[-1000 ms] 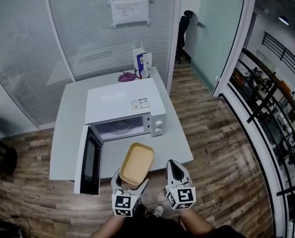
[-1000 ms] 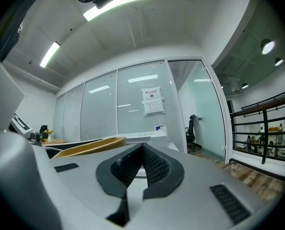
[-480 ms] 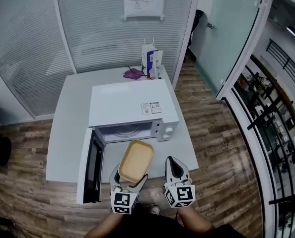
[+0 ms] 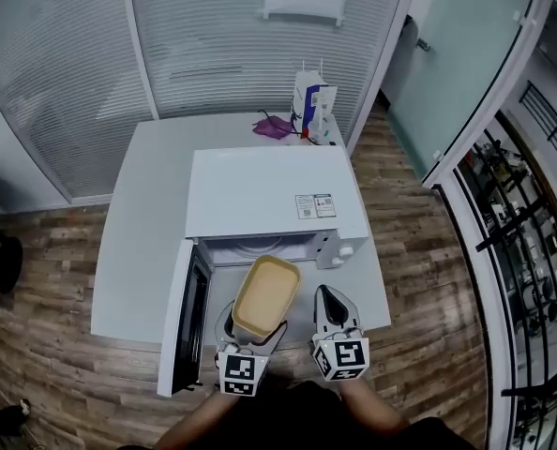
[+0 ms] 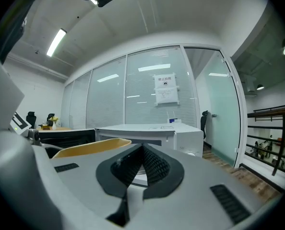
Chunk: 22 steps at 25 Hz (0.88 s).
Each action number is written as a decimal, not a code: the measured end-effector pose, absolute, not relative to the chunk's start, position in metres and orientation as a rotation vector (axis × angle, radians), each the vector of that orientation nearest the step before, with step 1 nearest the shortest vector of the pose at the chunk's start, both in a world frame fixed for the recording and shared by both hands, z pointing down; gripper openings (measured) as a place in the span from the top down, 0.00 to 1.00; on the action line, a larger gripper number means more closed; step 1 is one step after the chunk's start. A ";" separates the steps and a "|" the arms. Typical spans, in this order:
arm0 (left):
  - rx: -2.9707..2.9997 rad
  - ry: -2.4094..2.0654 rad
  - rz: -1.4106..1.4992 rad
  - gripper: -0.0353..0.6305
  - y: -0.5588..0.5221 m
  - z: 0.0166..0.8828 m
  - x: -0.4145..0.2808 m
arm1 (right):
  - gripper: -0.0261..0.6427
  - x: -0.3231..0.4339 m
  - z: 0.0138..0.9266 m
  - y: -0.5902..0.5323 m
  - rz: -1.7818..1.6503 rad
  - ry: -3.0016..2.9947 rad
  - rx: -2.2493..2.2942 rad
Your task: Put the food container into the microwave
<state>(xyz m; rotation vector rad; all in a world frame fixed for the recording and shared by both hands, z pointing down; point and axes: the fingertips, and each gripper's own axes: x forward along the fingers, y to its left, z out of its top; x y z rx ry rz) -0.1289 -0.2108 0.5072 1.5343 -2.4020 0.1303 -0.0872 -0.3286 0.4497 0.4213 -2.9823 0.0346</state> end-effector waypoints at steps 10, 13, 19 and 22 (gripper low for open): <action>1.439 -2.409 0.114 0.19 -0.213 0.529 -0.154 | 0.95 -0.129 0.455 -0.331 -0.018 -2.954 0.296; 1.396 -2.418 0.100 0.19 -0.218 0.538 -0.162 | 0.95 -0.139 0.470 -0.336 -0.021 -2.927 0.242; 1.298 -2.448 0.084 0.19 -0.225 0.547 -0.182 | 0.95 -0.154 0.498 -0.334 0.011 -2.878 0.122; 1.253 -2.455 0.084 0.19 -0.231 0.560 -0.196 | 0.95 -0.163 0.508 -0.335 0.017 -2.865 0.080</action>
